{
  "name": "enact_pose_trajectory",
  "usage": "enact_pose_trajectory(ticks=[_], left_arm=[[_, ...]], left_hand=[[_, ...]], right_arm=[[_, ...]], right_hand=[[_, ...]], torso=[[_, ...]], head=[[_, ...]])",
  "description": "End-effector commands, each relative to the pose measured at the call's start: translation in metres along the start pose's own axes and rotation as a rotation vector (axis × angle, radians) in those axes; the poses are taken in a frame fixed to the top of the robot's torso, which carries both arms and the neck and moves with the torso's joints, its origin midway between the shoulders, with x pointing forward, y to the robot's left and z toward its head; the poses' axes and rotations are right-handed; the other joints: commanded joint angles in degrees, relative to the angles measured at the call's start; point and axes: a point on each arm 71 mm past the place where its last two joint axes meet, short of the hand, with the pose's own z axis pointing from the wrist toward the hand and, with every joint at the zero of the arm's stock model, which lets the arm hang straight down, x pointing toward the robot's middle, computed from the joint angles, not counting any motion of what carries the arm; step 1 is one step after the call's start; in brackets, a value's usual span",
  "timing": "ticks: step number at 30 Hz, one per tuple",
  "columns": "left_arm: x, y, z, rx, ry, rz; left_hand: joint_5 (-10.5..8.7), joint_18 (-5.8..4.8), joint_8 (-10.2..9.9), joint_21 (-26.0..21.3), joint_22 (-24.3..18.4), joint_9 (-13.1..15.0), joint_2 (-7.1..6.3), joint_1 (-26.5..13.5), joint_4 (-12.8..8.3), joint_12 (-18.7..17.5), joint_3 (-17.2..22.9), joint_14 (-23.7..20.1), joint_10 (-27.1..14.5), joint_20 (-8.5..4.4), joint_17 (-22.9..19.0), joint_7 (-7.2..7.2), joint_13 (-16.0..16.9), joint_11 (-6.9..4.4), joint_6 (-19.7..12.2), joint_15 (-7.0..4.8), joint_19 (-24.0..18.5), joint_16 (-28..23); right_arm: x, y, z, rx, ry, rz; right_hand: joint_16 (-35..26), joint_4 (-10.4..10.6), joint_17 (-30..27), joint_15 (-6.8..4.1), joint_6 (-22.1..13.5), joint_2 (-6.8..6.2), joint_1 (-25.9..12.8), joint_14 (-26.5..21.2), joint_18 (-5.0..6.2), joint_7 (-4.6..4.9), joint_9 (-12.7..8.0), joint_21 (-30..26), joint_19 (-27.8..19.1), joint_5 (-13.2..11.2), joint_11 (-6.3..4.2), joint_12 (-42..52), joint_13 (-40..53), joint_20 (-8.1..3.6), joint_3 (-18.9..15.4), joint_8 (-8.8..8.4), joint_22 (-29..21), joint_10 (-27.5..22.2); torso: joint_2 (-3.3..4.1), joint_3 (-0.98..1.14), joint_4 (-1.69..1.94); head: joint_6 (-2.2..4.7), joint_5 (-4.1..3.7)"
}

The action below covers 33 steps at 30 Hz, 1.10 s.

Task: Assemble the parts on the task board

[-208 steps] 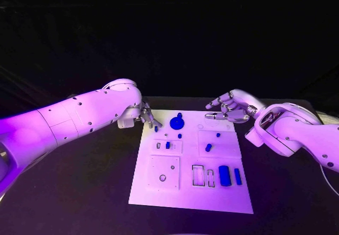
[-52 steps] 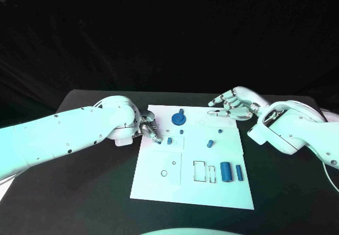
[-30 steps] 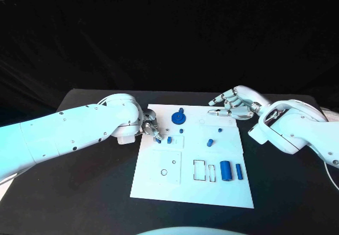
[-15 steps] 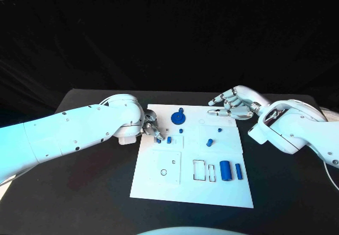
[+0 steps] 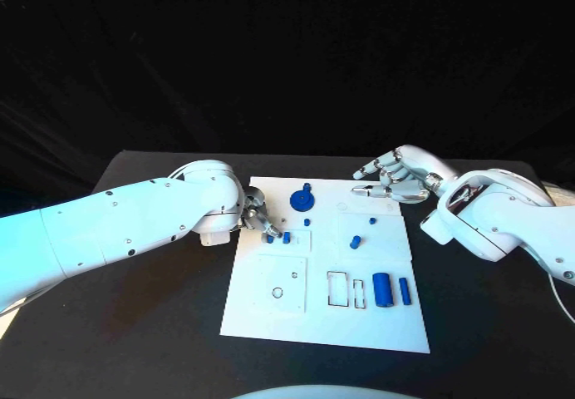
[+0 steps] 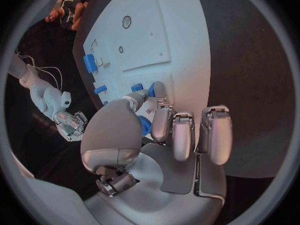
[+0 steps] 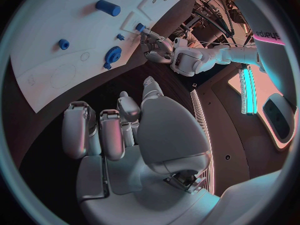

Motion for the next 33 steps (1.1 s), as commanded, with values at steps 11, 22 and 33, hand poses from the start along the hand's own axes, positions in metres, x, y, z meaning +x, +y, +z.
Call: enact_pose_trajectory(ticks=[11,22,33], left_arm=[[0.002,0.007,-0.004,-0.002,-0.023,-0.028],[-0.005,0.013,-0.017,0.063,-0.063,-0.143],[-0.017,0.021,-0.029,0.33,-0.176,-0.599]], left_hand=[[-0.26,-1.01,-0.1,0.4,14.4,0.3,0.28,-1.9,3.4,0.1,-7.7,6.1,0.5,-0.48,15.1,0.13,0.2,-0.06,0.4,-0.57,5.4,0.2],[-0.16,-0.59,0.2,-1.2,13.4,0.0,1.56,-2.7,4.1,-4.4,-13.3,6.1,-2.0,-0.54,15.1,0.68,-4.1,0.35,-2.0,-0.56,4.6,0.2],[0.26,5.88,-1.0,-31.7,-5.7,-2.1,5.05,4.8,3.7,-30.4,-17.5,0.5,-20.4,1.95,1.4,4.69,-28.1,4.01,-12.0,2.31,-9.9,-11.2]], right_arm=[[0.0,-0.001,0.001,-0.005,0.005,-0.002],[0.006,0.002,0.005,-0.016,0.039,-0.078],[0.018,0.012,0.011,-0.043,0.074,-0.254]], right_hand=[[-0.3,0.1,5.4,-0.51,0.5,0.62,-0.1,3.7,0.59,0.03,0.1,-0.5,-0.6,0.2,-0.17,-0.1,-0.2,0.02,-0.5,-0.06,-0.2,-0.3],[-2.0,-0.9,3.6,-0.67,2.1,2.46,4.8,3.4,0.66,-0.08,0.4,-1.0,-0.5,0.2,-0.27,-29.7,-22.9,-0.23,0.2,0.26,-0.7,-14.7],[-1.5,-2.2,4.2,-0.25,5.2,2.3,13.4,3.8,0.4,-0.22,0.3,-0.2,0.3,-5.5,0.45,-49.2,-44.8,0.04,4.3,-0.46,0.7,-10.0]], torso=[[0.01,-0.08,-0.01],[-0.04,-0.07,0.05],[-0.03,-0.1,0.09]], head=[[0.03,-0.15],[0.29,-0.43],[0.72,-0.8]])
